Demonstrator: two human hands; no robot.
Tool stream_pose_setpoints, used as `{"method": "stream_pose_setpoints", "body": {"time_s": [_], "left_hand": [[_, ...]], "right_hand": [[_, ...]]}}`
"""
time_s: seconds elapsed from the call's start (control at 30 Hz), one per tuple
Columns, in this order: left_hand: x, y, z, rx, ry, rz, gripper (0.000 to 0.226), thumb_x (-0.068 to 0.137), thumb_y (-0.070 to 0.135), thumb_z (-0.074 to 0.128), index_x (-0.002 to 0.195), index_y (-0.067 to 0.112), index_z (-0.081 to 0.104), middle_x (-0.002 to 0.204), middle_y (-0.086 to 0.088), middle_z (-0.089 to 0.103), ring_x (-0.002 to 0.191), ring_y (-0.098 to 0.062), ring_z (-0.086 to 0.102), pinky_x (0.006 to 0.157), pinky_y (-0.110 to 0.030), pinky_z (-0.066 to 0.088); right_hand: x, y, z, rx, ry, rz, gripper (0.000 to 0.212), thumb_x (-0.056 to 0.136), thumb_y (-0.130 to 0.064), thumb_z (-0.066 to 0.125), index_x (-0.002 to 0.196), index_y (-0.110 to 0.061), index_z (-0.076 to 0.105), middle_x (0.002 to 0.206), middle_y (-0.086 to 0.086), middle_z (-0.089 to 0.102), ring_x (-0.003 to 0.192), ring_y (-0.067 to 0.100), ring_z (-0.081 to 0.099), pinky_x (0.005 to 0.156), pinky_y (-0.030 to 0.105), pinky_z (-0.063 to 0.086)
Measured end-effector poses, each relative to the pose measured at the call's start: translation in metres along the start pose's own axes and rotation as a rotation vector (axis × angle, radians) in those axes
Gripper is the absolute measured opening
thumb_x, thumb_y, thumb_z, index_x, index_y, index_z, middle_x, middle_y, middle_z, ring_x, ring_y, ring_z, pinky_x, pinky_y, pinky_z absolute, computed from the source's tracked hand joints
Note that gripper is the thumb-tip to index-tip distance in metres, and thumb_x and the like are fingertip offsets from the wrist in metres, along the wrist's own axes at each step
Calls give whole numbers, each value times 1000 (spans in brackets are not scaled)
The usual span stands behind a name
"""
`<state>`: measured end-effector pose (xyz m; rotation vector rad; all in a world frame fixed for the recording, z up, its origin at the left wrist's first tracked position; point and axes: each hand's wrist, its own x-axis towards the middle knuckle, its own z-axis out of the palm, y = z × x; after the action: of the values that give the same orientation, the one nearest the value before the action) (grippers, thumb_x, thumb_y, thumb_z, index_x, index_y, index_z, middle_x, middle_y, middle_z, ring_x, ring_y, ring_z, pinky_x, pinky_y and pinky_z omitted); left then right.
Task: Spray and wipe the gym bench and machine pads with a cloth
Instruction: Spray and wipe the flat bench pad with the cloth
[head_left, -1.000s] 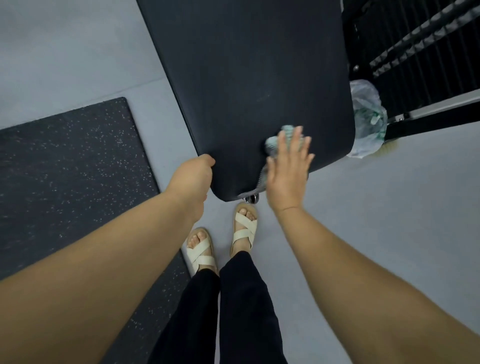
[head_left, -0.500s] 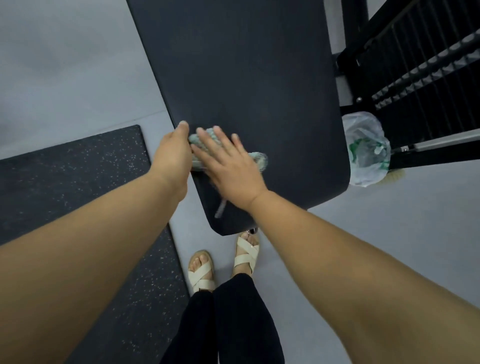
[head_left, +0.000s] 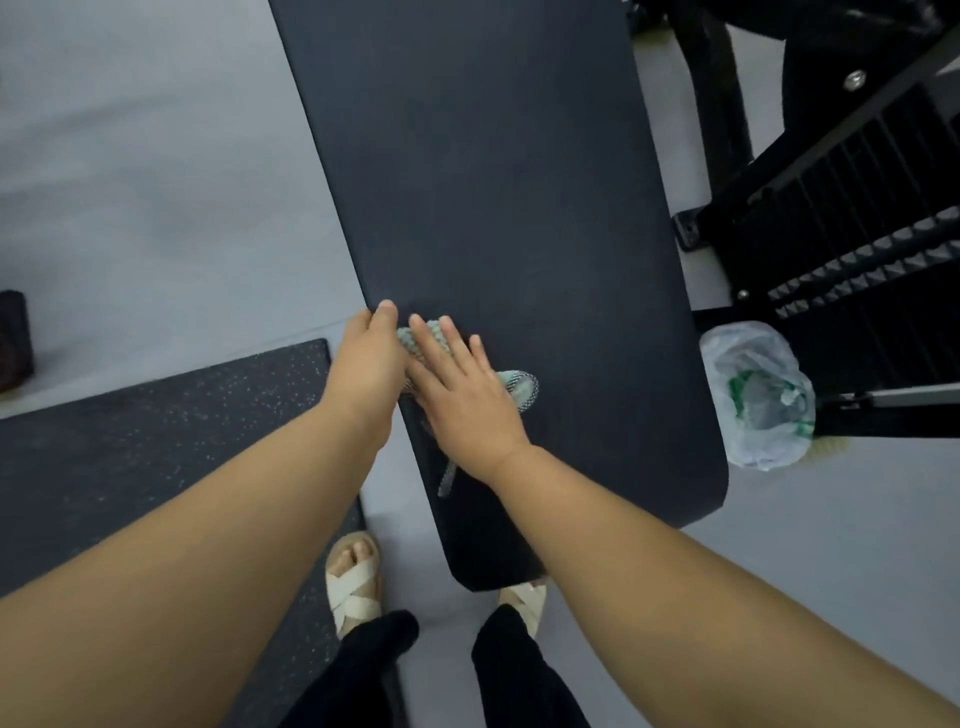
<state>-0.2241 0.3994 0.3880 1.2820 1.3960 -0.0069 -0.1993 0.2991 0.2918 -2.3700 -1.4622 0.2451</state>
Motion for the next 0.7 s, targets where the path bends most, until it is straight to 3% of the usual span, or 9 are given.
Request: {"method": "stream_pose_setpoints", "body": {"time_s": [0.03,0.1,0.23,0.3,0.43,0.53,0.57,0.63,0.7], "left_hand": [[6,10,-3,30,3,37,42,98,38,34,135,20,44,125,6,49,119,-18,48,101,-36,40],[25,27,-9,80,-14,94,41,99,35,34,134,19,46,129,2,49,121,-20,46,99,-34,40],[55,49,-21,111,-42,69,47,96,37,36,139,21,39,138,3,44,125,-21,43,103,-40,40],[68,63,-28,69,-69,30,50,95,37,38,143,23,34,141,4,41,125,-21,44,104,-42,40],[94,97,-48,-31,-215,-90,25,97,33,40,119,22,47,103,10,52,97,-16,55,81,-33,49],[101,120,-63,26,-306,-92,31,98,34,40,124,21,48,111,8,52,110,-20,51,93,-38,45],[108,129,-66,38,-317,-89,25,98,35,40,114,22,52,110,6,51,109,-21,50,95,-40,44],[121,150,-72,51,-338,-87,15,98,36,39,94,25,50,94,9,49,103,-21,49,96,-40,44],[132,170,-73,77,-366,-54,14,98,36,38,101,27,47,87,12,46,102,-21,50,96,-39,44]], "right_hand": [[5,16,-4,-42,30,-29,58,87,-15,52,143,-13,38,153,11,27,139,36,26,112,50,17],[17,51,-19,-91,134,143,53,88,-15,44,141,-10,41,150,16,31,136,40,31,109,55,26],[64,81,-53,82,253,780,50,100,-18,37,148,-14,23,158,9,3,145,33,2,116,47,5],[100,70,-59,122,310,926,52,101,-23,35,150,-15,18,159,6,-2,145,31,-3,117,46,3],[167,8,-44,72,255,810,58,99,-30,40,150,-13,18,158,8,0,145,33,-2,115,48,4],[182,-22,-41,80,166,584,55,97,-20,47,147,-12,26,158,8,7,144,34,2,115,48,5],[180,-16,-45,59,129,536,54,97,-18,46,148,-13,26,158,7,7,145,34,3,115,48,5],[172,6,-56,-5,93,572,55,98,-16,44,149,-15,23,158,7,5,145,33,3,115,47,6],[169,36,-71,-6,135,822,55,100,-17,40,150,-17,17,159,7,0,145,32,2,115,48,7]]}}
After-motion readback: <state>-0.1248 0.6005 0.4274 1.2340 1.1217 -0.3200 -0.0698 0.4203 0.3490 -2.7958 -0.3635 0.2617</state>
